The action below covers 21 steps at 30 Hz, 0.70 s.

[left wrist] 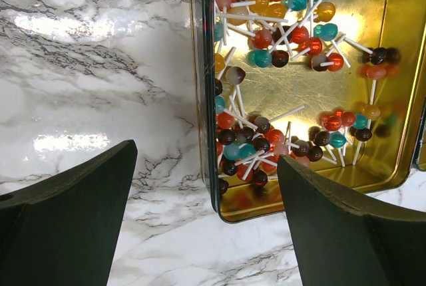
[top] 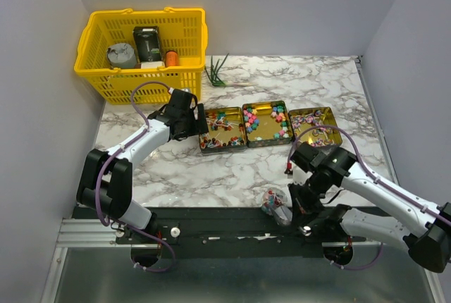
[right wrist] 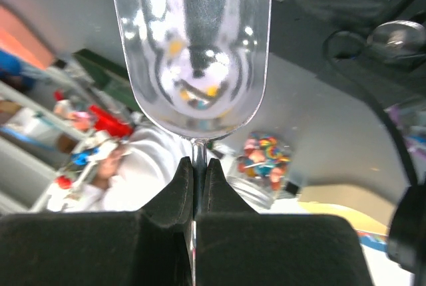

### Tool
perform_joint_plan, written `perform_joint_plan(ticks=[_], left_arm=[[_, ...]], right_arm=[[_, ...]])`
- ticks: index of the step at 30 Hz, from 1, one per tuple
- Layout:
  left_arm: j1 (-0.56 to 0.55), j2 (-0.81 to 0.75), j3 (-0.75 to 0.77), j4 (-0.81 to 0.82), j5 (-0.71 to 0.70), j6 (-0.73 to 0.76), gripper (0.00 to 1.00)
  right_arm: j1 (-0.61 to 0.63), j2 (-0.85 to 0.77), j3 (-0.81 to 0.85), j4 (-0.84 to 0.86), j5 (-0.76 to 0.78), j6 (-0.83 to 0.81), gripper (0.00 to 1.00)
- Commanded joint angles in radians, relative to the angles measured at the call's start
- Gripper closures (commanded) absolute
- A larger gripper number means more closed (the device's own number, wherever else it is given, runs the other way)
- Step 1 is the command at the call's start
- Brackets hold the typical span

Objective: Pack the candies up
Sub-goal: Place the fake candies in the packing bottle, then place the spatula at the center of the board.

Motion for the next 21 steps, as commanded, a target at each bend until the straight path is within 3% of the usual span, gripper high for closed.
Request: perform_joint_plan(ticks=[1,21], left_arm=[[0.0,-0.018,-0.003,0.004,-0.026,0.005,0.01],[0.0,-0.024,0.002,-0.01,-0.046,0.013,0.01]], right_arm=[[-0.056,-0.046,-0.021,-0.074,-0.123,0.054,0.99],[-0.216,0.086,-0.027,-0.007,-0.137,-0.032,0.99]])
